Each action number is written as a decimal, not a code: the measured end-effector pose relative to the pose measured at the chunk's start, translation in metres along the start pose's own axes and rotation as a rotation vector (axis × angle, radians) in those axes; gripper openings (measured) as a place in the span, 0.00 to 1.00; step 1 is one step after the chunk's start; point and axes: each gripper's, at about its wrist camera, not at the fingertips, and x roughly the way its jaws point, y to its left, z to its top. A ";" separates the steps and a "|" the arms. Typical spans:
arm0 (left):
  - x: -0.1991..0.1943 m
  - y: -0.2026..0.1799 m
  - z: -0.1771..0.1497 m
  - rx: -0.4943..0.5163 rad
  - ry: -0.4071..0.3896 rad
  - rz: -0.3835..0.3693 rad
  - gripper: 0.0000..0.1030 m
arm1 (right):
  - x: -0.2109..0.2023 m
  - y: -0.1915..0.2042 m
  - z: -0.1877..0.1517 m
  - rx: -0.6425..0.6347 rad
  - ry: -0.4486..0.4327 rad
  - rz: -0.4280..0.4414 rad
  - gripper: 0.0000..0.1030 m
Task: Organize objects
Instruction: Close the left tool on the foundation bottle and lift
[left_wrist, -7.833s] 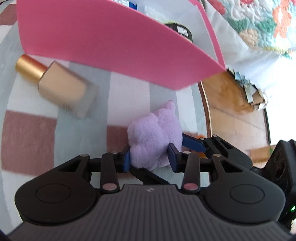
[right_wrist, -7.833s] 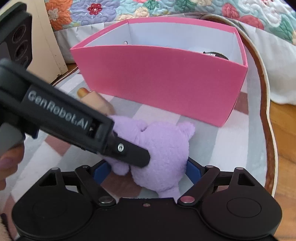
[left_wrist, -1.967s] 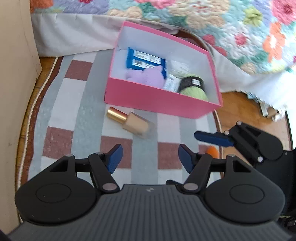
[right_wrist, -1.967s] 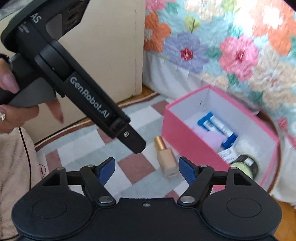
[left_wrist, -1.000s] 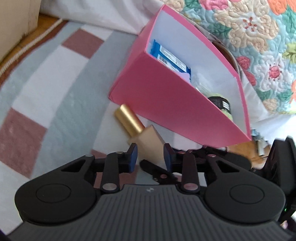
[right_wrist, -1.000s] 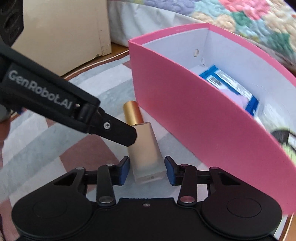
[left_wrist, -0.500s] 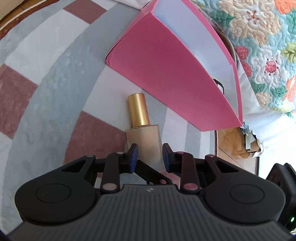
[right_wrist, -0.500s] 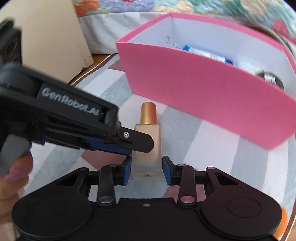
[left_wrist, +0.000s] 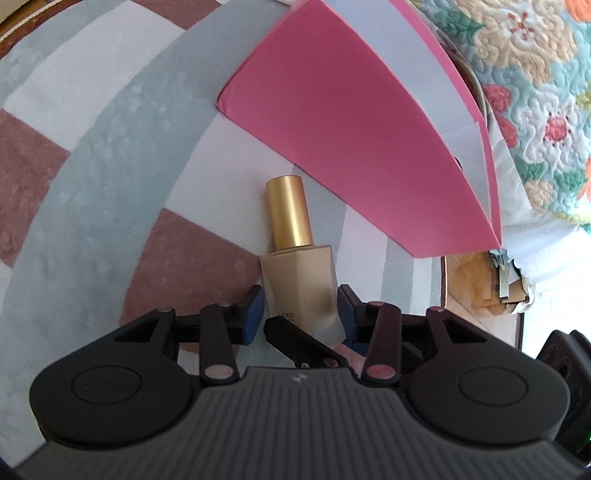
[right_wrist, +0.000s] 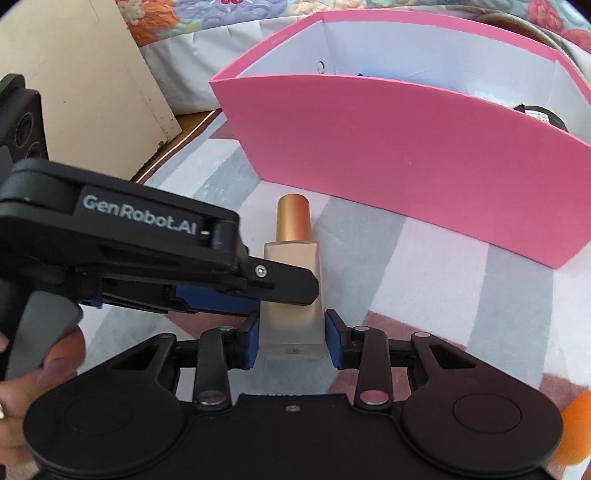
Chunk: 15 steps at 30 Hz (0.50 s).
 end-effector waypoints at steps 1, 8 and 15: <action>0.001 -0.004 -0.003 0.017 0.001 0.010 0.43 | -0.001 -0.001 -0.001 0.020 0.006 0.001 0.40; 0.002 -0.019 -0.020 0.087 -0.005 0.057 0.45 | -0.010 -0.021 -0.013 0.230 0.047 0.098 0.40; -0.001 -0.025 -0.038 0.122 0.035 0.089 0.43 | -0.022 -0.026 -0.037 0.261 0.070 0.129 0.40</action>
